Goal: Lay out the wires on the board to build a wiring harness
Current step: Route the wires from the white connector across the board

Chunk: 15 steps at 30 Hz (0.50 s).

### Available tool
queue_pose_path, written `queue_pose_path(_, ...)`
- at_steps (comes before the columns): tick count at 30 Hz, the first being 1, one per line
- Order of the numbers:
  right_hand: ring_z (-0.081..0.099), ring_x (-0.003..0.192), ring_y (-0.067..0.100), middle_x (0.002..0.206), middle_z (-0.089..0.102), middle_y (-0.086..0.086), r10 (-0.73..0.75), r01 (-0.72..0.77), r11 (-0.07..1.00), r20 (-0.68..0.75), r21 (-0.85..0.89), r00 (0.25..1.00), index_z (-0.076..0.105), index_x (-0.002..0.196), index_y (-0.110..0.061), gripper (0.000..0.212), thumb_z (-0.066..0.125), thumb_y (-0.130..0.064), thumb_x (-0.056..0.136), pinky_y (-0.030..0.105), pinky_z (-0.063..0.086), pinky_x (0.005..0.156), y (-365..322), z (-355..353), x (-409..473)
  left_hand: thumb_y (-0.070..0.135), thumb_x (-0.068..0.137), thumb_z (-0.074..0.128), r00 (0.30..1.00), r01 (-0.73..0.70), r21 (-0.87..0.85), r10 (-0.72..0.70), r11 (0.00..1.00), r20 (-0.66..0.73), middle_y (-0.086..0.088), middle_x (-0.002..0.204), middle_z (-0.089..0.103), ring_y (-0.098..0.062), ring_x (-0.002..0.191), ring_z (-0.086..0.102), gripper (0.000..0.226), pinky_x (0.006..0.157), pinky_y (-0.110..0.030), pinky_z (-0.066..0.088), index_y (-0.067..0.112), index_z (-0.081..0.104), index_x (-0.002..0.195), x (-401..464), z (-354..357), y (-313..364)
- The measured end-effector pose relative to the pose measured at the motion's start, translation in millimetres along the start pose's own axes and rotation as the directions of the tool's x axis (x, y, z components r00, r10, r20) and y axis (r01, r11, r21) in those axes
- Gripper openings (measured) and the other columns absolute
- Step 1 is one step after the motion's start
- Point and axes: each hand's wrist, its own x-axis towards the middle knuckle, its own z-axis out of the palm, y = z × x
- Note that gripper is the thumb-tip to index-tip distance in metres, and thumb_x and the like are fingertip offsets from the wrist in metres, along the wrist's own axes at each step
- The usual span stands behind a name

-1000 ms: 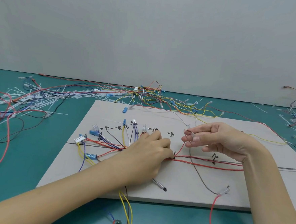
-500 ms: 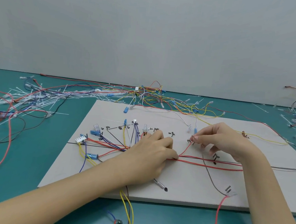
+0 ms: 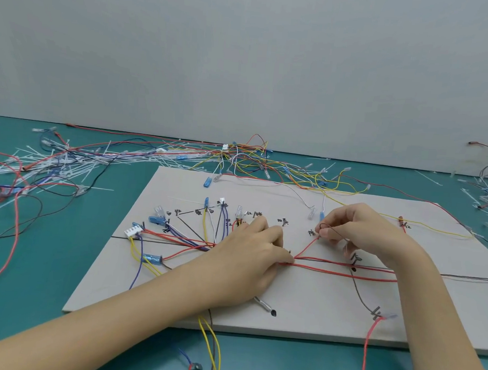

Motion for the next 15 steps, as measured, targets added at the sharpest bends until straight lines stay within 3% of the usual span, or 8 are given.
queue_pose_path(12, 0.054, 0.07, 0.019, 0.08, 0.069, 0.012, 0.013, -0.013, 1.0, -0.001, -0.011, 1.0, 0.073, 0.084, -0.002, 0.01, 0.065, 0.003, 0.087, 0.021, 0.046, 0.043, 1.1, -0.9, 1.4, 0.023, 0.099, 0.043, 1.0, -0.022, -0.034, 0.021, 0.999, -0.019, 0.006, 0.11, 0.053, -0.019, 0.098, 0.037, 0.035, 0.088, -0.039, 0.039, 0.028, 0.06, 0.129, -2.3, 2.2, -2.9)
queue_pose_path(15, 0.055, 0.074, 0.019, 0.088, 0.069, 0.022, 0.028, -0.027, 0.999, 0.025, -0.031, 0.999, 0.075, 0.087, -0.006, 0.013, 0.064, 0.003, 0.088, 0.022, 0.047, 0.047, 1.4, -1.4, 0.8, 0.022, 0.099, 0.042, 1.0, -0.026, -0.016, 0.026, 1.0, -0.011, 0.007, 0.111, 0.053, -0.019, 0.097, 0.037, 0.035, 0.087, -0.04, 0.039, 0.028, 0.059, 0.13, -1.8, 2.7, -3.2)
